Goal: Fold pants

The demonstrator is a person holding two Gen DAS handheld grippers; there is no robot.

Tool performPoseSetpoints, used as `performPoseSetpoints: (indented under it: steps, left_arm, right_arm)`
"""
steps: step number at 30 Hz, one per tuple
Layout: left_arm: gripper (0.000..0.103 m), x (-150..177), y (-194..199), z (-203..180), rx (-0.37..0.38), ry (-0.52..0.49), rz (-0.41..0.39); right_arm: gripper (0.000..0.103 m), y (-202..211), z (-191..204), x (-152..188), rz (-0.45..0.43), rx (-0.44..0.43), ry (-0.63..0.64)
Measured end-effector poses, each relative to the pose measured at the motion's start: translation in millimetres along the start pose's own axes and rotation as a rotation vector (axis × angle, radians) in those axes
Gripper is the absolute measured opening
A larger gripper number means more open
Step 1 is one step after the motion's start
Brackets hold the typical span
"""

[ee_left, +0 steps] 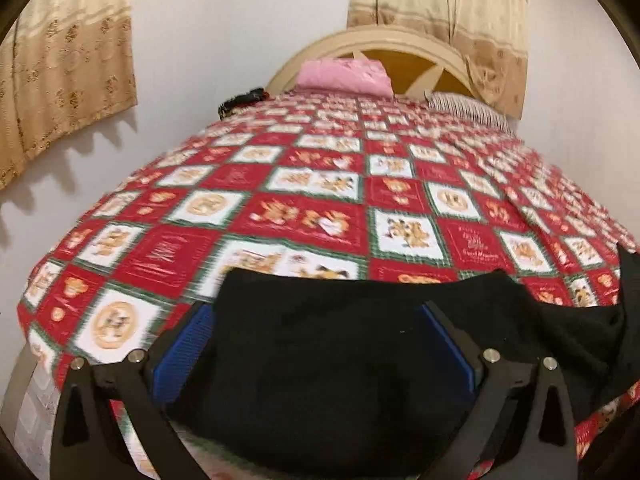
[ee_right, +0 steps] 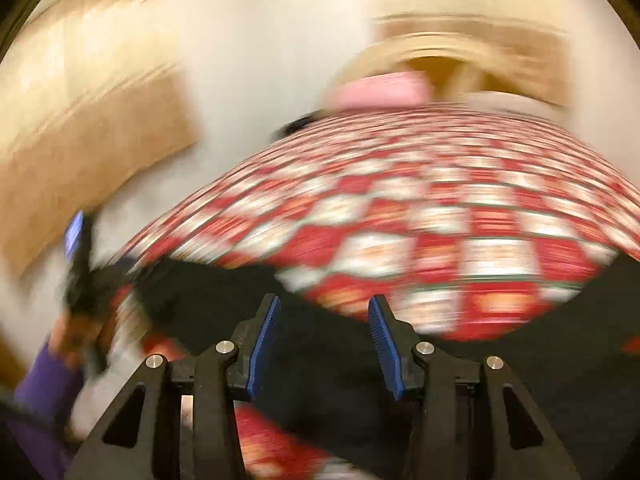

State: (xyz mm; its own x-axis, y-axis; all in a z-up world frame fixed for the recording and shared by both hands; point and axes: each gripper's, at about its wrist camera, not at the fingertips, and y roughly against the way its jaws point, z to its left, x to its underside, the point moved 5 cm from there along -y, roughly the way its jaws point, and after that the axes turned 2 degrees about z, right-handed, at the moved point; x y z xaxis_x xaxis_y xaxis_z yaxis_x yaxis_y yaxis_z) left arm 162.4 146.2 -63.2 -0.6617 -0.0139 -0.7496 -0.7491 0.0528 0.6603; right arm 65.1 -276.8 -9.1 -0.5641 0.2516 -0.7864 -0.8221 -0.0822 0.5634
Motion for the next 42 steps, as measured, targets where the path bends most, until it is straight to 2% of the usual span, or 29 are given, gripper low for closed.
performPoseSetpoints:
  steps: [2,4,6,8,10,14,16,18,20,21,22,23,24,26,28,33,37,39,42]
  left_arm:
    - [0.103,8,-18,-5,0.025,0.031,0.049]
    - [0.103,25,-37,-2,0.010,0.061,0.116]
    - [0.103,29,-30,-9,-0.036,-0.004,0.065]
    - [0.103,31,-30,-15,-0.064,-0.035,0.074]
    - [0.103,31,-29,-14,-0.061,-0.020,0.078]
    - [0.103,32,-29,-13,-0.059,-0.020,0.072]
    - [0.103,33,-29,-13,-0.062,-0.024,0.067]
    - [0.103,33,-30,-14,-0.059,-0.024,0.062]
    - [0.103,32,-31,-14,-0.057,-0.026,0.059]
    - [0.103,32,-31,-15,-0.058,-0.026,0.058]
    - [0.103,32,-31,-15,-0.057,-0.026,0.056]
    - [0.103,32,-31,-15,-0.057,-0.027,0.054]
    - [0.103,32,-31,-15,-0.057,-0.026,0.052]
    - [0.103,32,-31,-15,-0.056,-0.027,0.049]
    - [0.103,32,-31,-15,-0.056,-0.029,0.048]
    - [0.103,32,-31,-16,-0.059,-0.029,0.048]
    - [0.103,32,-31,-16,-0.062,-0.028,0.049]
    - [0.103,32,-31,-16,-0.062,-0.028,0.050]
    - [0.103,32,-32,-16,-0.067,-0.029,0.055]
  right_arm:
    - [0.048,10,-59,-14,-0.017,0.111,-0.166]
    - [0.048,10,-114,-27,0.013,0.187,-0.298]
    - [0.048,4,-146,-38,0.047,0.243,-0.351]
    - [0.048,-10,-166,-51,0.088,0.303,-0.353]
    - [0.048,-33,-186,-63,0.133,0.383,-0.348]
    - [0.048,-76,-218,-63,0.275,0.547,-0.343]
    - [0.052,-94,-230,-56,0.348,0.571,-0.333]
    - [0.063,-101,-229,-55,0.379,0.573,-0.302]
    - [0.063,-104,-229,-54,0.423,0.594,-0.279]
    - [0.058,-103,-229,-55,0.433,0.605,-0.274]
    - [0.048,-99,-231,-55,0.445,0.641,-0.265]
    - [0.024,-96,-232,-55,0.448,0.655,-0.267]
    - [0.014,-90,-236,-56,0.443,0.628,-0.291]
    - [0.006,-79,-243,-58,0.423,0.559,-0.354]
    - [0.006,-57,-242,-63,0.354,0.453,-0.419]
    - [0.006,36,-220,-70,0.082,0.252,-0.434]
    - [0.006,107,-215,-40,-0.088,0.202,-0.459]
    - [0.006,133,-223,-12,-0.131,0.201,-0.494]
    - [0.006,152,-245,34,-0.140,0.230,-0.555]
